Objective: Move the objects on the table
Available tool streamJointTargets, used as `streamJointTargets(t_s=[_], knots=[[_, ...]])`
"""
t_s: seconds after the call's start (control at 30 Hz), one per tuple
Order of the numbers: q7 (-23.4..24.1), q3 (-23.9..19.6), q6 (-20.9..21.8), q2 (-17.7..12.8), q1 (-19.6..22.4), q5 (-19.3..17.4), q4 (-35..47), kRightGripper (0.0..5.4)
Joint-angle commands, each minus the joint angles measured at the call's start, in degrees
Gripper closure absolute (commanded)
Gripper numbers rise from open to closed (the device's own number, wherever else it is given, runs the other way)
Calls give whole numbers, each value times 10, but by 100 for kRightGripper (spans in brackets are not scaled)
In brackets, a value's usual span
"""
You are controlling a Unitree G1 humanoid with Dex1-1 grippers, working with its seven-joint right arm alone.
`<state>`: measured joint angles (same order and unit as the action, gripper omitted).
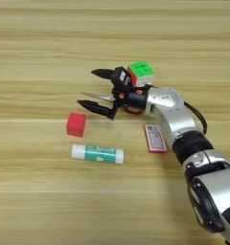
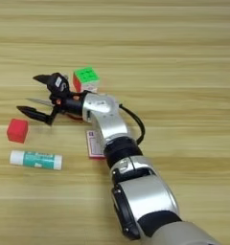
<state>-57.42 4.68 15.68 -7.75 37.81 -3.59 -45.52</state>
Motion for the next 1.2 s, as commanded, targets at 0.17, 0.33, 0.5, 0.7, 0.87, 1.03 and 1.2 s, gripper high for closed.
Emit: streamJointTargets(t_s=[0.17, 0.33, 0.5, 0.7, 0.87, 1.03, 1.2], knots=[[29, -21, 4, -55, 69, 4, -41, 2], [38, -22, 10, -74, 79, 14, -83, 2], [46, -28, 15, -93, 88, 23, -122, 2], [53, -29, 23, -104, 96, 33, -162, 2], [49, -29, 25, -107, 98, 42, -182, 2], [47, -26, 26, -107, 96, 51, -202, 2], [54, -26, 26, -108, 97, 59, -217, 2]])
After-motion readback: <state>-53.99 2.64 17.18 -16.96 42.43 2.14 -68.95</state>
